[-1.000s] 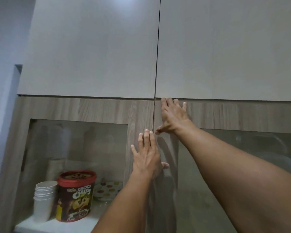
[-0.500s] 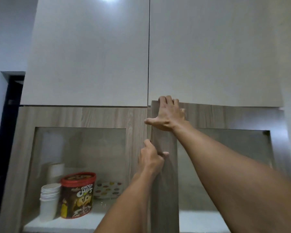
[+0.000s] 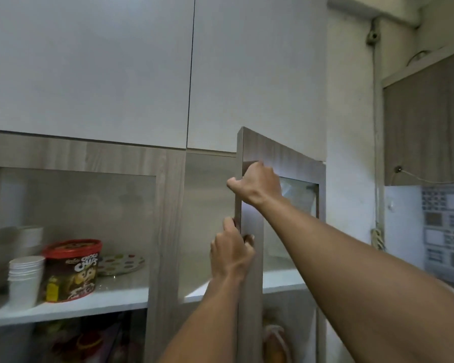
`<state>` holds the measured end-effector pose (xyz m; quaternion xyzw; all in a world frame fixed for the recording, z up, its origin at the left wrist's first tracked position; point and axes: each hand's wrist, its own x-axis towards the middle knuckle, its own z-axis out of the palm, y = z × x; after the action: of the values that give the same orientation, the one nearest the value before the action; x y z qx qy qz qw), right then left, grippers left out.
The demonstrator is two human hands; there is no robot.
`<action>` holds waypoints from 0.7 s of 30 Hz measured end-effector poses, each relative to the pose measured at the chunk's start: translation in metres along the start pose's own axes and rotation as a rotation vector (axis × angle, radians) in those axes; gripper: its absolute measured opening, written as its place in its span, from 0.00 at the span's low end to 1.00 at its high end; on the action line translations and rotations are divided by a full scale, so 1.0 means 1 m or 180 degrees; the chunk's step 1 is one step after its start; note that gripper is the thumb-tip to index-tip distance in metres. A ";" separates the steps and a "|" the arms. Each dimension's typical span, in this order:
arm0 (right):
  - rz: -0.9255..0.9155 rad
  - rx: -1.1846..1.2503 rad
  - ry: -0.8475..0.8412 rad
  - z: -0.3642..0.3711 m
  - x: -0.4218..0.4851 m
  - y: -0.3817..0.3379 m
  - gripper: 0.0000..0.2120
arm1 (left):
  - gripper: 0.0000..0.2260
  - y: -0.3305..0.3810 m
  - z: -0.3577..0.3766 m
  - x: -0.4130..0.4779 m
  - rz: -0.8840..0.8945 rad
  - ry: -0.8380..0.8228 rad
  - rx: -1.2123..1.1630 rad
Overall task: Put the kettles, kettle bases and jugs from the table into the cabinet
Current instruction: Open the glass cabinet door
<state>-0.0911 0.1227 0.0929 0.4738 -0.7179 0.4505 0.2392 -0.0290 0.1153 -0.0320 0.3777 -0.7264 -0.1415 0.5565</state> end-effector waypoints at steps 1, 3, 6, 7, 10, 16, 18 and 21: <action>0.0032 -0.0024 0.0019 -0.007 -0.005 0.005 0.22 | 0.15 0.005 0.002 -0.008 0.0094 -0.0001 -0.0045; -0.0037 -0.0134 0.0141 -0.025 -0.014 0.015 0.19 | 0.16 0.019 0.008 -0.026 0.0278 0.0047 -0.0122; -0.0110 -0.0332 0.0271 -0.062 -0.028 0.033 0.11 | 0.16 0.045 0.018 -0.050 0.0502 0.0156 -0.0349; -0.0074 -0.0417 0.0314 -0.075 -0.032 0.038 0.12 | 0.15 0.054 0.022 -0.056 0.0552 0.0172 -0.0420; 0.0092 -0.0613 0.0556 -0.110 -0.042 0.057 0.14 | 0.13 0.084 0.037 -0.074 0.0742 0.0119 -0.0551; 0.0283 -0.0742 0.0841 -0.175 -0.050 0.117 0.15 | 0.13 0.149 0.070 -0.113 0.0950 -0.0155 -0.0963; 0.0386 -0.0823 0.0860 -0.200 -0.053 0.139 0.16 | 0.17 0.175 0.088 -0.123 0.0823 -0.0371 -0.1025; 0.0614 -0.0854 0.0934 -0.233 -0.055 0.173 0.16 | 0.29 0.218 0.117 -0.132 0.0255 -0.1219 -0.1168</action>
<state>-0.2415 0.3762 0.0898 0.2961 -0.7709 0.4359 0.3579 -0.2094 0.3307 -0.0280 0.2077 -0.7950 -0.3176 0.4732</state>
